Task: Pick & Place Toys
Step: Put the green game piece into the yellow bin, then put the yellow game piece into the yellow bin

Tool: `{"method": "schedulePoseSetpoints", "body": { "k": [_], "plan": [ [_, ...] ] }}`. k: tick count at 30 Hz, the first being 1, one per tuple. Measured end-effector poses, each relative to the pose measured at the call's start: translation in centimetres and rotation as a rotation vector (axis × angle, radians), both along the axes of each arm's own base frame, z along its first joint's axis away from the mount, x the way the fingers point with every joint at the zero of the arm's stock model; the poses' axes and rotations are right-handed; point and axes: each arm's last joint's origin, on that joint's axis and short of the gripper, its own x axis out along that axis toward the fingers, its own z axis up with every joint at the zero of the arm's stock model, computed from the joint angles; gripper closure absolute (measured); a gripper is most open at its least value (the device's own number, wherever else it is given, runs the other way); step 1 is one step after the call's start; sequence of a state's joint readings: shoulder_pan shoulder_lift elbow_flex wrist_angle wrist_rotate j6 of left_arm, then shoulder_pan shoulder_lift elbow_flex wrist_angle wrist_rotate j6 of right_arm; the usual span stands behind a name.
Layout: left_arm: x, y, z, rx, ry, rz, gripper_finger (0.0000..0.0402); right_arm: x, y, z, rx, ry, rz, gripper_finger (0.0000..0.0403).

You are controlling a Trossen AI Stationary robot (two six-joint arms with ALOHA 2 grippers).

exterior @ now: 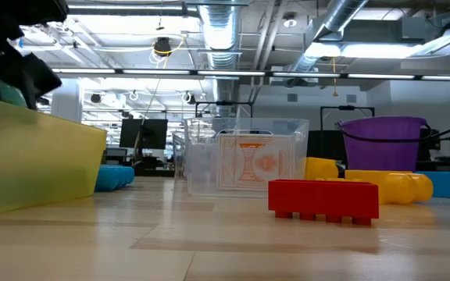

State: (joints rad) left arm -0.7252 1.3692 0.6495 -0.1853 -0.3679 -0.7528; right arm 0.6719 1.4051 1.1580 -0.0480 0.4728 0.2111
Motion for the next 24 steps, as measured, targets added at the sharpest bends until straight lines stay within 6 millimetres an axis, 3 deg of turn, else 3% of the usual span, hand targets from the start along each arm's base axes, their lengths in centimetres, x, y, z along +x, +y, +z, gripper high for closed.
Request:
{"method": "schedulePoseSetpoints", "body": {
  "k": [5, 10, 24],
  "plan": [
    [0.8, 0.1, -1.5, 0.038, 0.036, 0.014, 0.0241, 0.1, -0.2, 0.0, 0.003, -0.001, -0.007, 0.0045],
    [1.0, 0.2, -1.7, 0.043, 0.035, 0.016, 0.0244, 0.1, -0.1, 0.0, 0.003, 0.000, -0.006, 0.0045],
    [1.3, 0.2, -1.3, 0.161, -0.044, -0.047, 0.0176, 0.1, -0.1, 0.0, 0.010, 0.003, -0.007, 0.0045]
  ]
}}
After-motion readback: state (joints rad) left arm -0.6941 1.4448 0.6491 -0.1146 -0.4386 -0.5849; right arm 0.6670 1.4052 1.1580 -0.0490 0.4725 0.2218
